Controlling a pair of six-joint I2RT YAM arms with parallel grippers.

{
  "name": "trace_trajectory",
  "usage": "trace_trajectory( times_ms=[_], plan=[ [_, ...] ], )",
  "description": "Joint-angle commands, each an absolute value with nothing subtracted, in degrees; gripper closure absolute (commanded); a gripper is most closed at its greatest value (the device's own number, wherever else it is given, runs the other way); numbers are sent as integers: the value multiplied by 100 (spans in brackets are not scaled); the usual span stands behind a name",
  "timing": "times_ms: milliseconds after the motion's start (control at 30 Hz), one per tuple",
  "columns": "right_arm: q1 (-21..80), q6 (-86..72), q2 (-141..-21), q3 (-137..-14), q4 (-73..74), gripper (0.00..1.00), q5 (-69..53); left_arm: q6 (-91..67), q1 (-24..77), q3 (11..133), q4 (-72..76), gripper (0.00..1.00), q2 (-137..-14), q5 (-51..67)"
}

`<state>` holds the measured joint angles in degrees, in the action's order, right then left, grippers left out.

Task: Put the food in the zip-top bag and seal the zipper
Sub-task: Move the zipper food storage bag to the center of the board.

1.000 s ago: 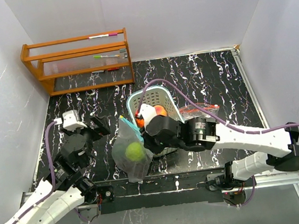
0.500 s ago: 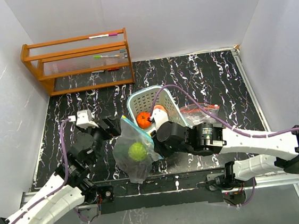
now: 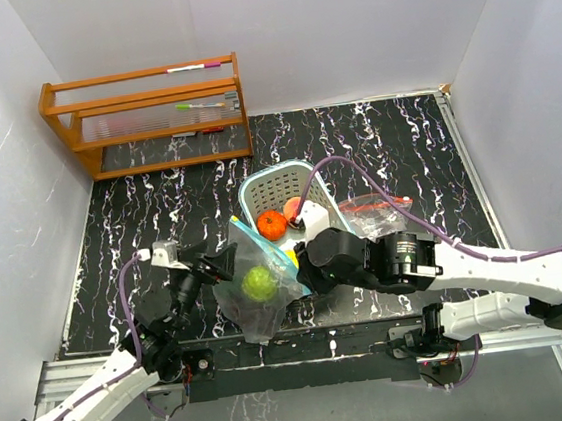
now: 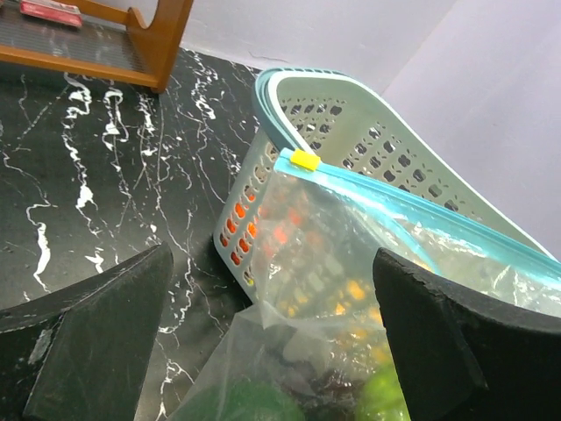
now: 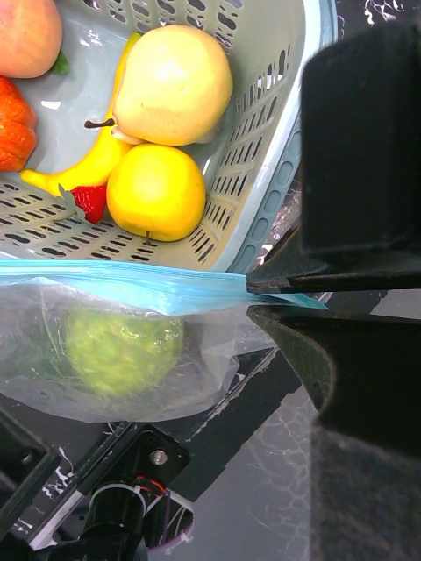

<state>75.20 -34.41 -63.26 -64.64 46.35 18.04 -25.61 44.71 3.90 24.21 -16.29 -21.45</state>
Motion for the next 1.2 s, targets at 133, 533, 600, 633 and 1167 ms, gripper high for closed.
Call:
trace_trajectory(
  times_ms=[133,533,600,633,1167],
  plan=[
    [7480,-3445,-6025,-6427,4531,85,2001,-2320,4430,281,3711,3,-2215,-1094],
    [7457,-3431,-5848,-6893,4117,36,2087,-2562,4403,412,3796,5,-2709,-676],
    [7422,-3325,-6016,-7148,4044,24,2067,-2598,4403,435,3617,5,-2518,-632],
    [7391,-3210,-6142,-7309,4017,19,2013,-2601,4404,452,3502,6,-2410,-612],
    [4814,-2020,-7805,-7225,2220,10,-1831,-2856,4403,1239,1329,18,-1803,-901]
  ],
)
